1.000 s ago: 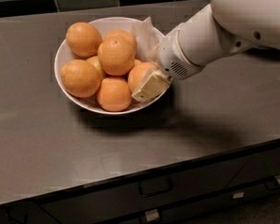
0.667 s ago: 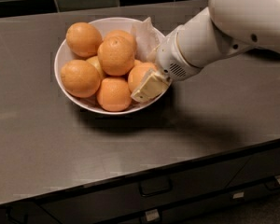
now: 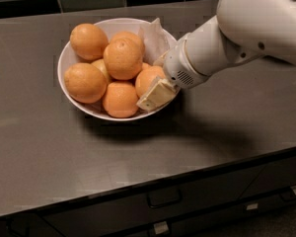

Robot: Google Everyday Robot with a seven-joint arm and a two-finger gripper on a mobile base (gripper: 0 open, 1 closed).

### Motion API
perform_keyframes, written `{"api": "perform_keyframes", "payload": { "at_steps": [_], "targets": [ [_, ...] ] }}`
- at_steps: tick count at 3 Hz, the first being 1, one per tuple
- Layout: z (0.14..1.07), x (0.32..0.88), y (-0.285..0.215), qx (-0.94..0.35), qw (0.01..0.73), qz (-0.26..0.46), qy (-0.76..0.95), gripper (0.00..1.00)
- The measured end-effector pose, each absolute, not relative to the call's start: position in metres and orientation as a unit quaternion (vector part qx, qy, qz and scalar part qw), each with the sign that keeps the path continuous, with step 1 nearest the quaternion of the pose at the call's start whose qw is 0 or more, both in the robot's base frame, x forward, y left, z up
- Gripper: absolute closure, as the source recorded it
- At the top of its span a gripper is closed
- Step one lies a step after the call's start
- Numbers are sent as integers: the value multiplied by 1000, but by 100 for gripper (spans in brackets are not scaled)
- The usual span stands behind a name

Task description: Pick orange from white bowl

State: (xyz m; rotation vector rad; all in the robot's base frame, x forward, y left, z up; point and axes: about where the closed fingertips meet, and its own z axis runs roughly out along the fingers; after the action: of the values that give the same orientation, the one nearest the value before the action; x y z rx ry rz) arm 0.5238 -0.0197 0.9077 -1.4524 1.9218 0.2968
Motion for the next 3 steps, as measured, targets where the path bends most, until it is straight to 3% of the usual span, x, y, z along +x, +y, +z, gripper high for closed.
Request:
{"api": "perform_keyframes", "payload": {
  "at_steps": [1,3],
  "targets": [
    [901,526,-19,-559,348,121,743,35],
    [901,526,-19,-559,348,121,743,77]
  ]
}}
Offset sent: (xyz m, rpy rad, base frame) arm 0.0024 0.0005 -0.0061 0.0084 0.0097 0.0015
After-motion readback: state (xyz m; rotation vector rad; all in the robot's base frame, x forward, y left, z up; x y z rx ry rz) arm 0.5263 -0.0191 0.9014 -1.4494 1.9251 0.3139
